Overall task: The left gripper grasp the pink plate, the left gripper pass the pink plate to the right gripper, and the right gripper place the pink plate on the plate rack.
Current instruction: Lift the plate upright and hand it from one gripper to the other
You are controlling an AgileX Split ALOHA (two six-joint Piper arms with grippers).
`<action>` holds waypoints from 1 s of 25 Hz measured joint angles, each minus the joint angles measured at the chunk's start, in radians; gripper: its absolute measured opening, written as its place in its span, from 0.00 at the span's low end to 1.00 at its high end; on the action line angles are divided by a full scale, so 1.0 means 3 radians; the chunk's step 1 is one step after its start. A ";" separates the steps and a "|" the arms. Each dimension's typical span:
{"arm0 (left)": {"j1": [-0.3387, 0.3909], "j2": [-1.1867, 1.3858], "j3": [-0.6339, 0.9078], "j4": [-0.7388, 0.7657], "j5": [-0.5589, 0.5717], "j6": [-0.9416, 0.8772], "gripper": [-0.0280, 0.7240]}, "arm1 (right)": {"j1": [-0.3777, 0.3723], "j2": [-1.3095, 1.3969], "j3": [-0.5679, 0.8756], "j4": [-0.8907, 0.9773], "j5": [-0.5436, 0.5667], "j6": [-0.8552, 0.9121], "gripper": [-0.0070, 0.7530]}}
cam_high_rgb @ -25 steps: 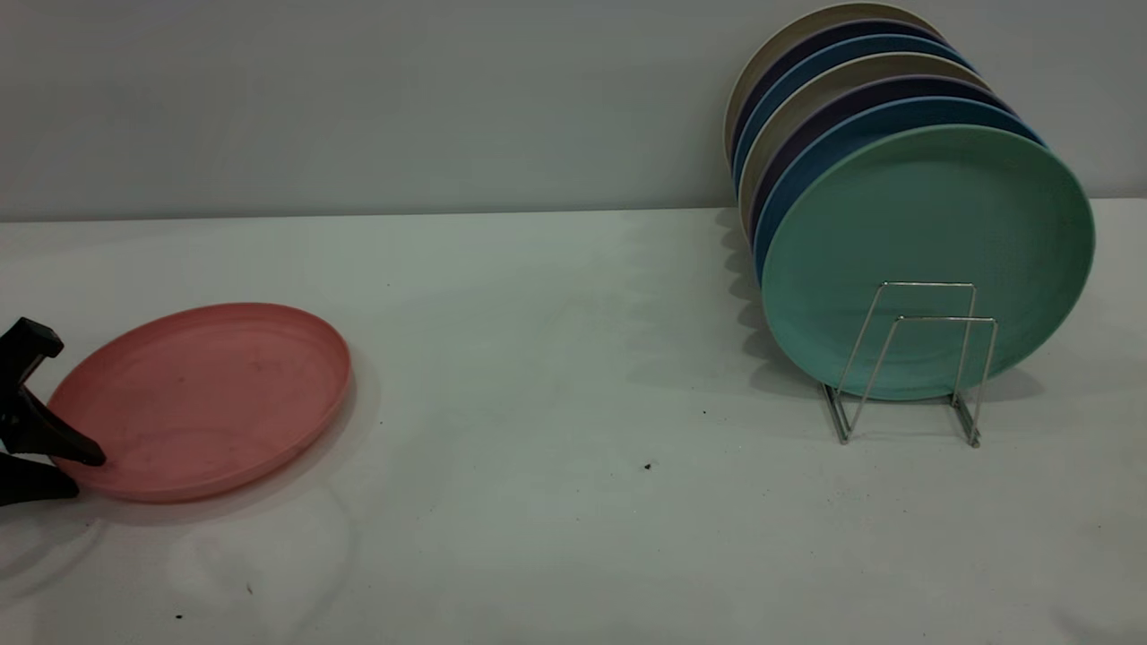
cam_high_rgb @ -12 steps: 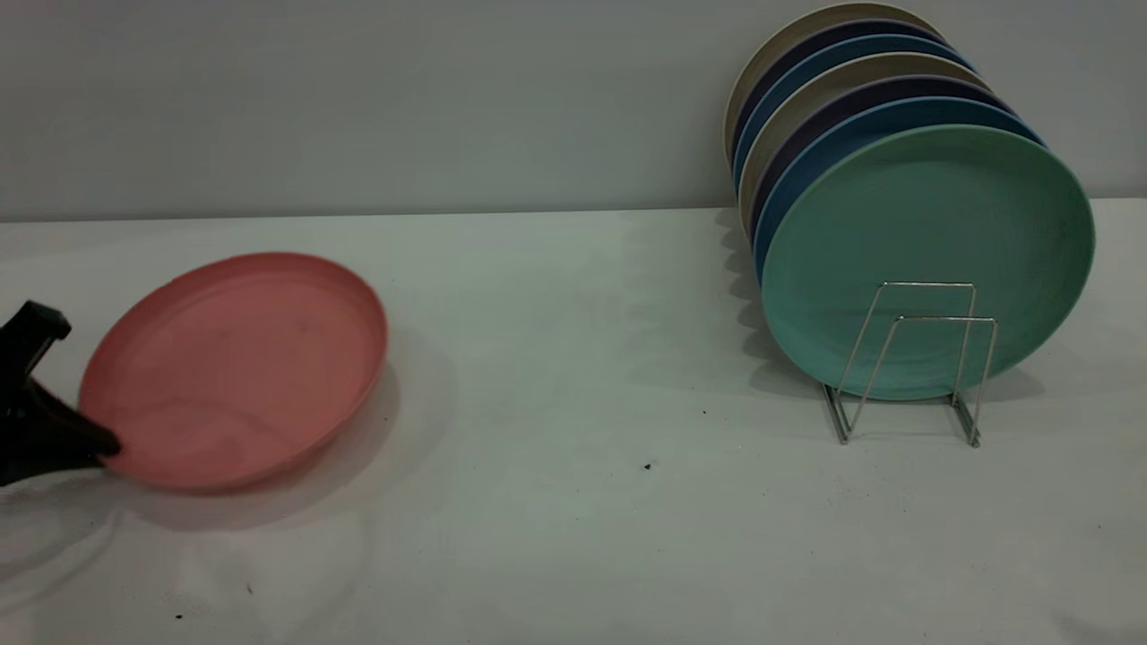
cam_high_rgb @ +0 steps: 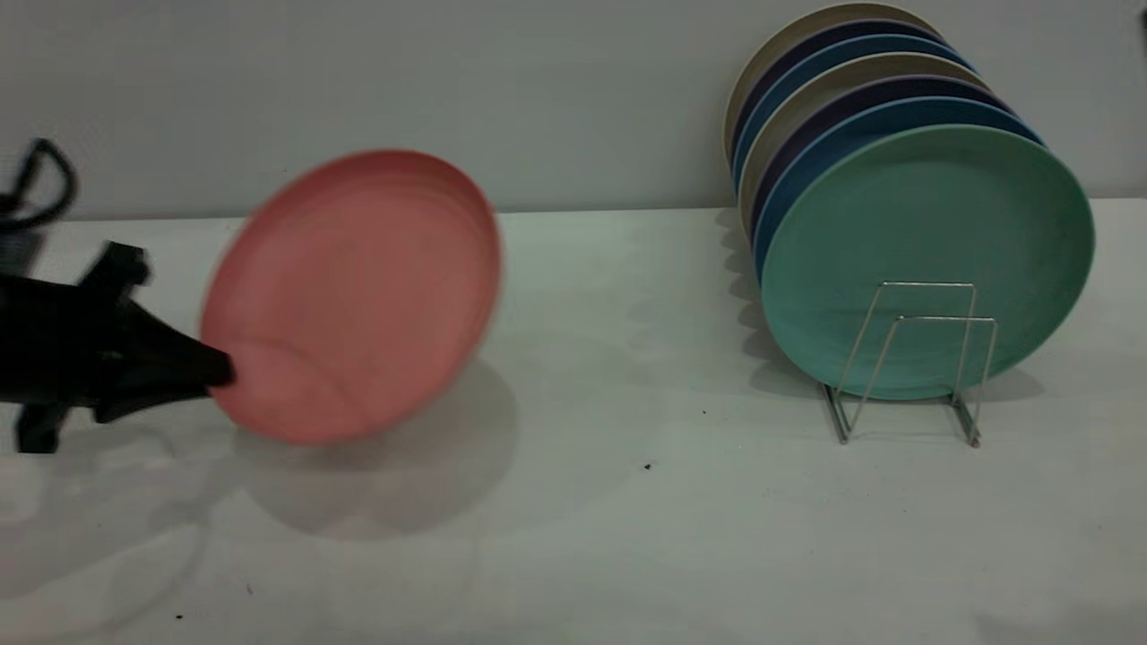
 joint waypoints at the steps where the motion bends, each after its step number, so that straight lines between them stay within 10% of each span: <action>1: -0.0072 0.0000 0.0000 0.0000 -0.0043 0.0047 0.07 | 0.0000 0.0093 0.0000 0.0078 0.0000 -0.0065 0.58; 25: -0.1366 0.0000 -0.0639 0.0049 -0.0231 -0.0210 0.07 | 0.0000 0.2233 -0.0050 0.2469 -0.0185 -0.2474 0.58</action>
